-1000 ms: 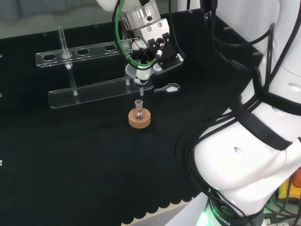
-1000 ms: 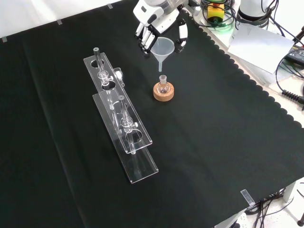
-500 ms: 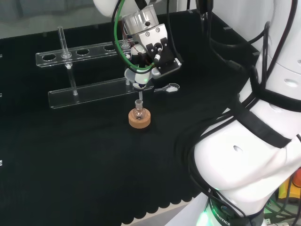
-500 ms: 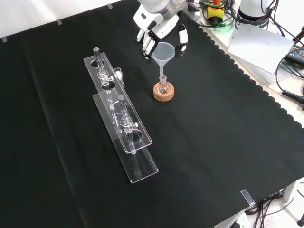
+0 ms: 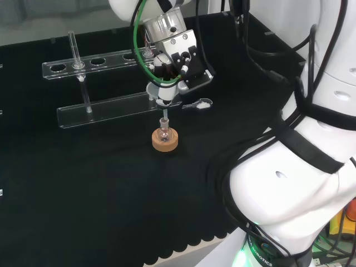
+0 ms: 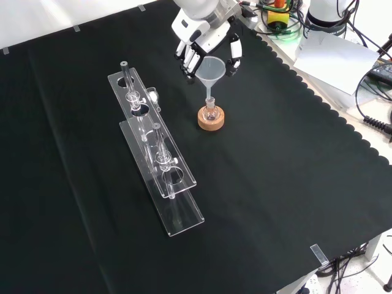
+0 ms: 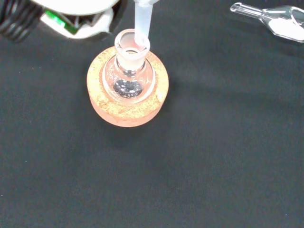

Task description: Place the funnel on the round-bottom flask.

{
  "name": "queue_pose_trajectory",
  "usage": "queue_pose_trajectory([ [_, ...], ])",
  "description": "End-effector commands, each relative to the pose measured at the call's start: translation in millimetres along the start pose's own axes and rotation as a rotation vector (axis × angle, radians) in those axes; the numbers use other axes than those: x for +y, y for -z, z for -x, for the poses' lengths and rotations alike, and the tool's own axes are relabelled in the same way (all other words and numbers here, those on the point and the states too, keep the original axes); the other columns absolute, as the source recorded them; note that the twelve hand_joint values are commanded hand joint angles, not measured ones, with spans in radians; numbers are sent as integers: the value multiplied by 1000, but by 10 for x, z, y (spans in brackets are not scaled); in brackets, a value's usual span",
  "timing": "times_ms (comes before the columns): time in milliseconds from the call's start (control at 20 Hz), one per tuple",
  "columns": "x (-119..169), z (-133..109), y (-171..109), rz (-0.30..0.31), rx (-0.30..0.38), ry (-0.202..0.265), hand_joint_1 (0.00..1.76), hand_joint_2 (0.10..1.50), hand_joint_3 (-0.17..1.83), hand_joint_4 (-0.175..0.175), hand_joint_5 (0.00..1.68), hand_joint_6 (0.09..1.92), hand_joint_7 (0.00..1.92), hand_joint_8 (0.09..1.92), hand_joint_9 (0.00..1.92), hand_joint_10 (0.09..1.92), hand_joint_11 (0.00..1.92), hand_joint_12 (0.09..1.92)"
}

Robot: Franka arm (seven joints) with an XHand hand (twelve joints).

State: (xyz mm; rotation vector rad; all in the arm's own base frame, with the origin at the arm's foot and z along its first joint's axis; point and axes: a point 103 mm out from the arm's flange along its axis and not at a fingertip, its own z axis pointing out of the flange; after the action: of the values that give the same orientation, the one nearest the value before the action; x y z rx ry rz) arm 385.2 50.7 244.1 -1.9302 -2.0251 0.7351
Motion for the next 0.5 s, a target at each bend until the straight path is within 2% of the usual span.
queue_pose_trajectory([
  [50,6,-5,-5,0,6,0,906,687,785,-24,592,715,516,651,865,483,469,1320],
  [500,78,-56,-60,-17,3,2,905,690,783,-24,591,719,513,653,863,485,467,1320],
])
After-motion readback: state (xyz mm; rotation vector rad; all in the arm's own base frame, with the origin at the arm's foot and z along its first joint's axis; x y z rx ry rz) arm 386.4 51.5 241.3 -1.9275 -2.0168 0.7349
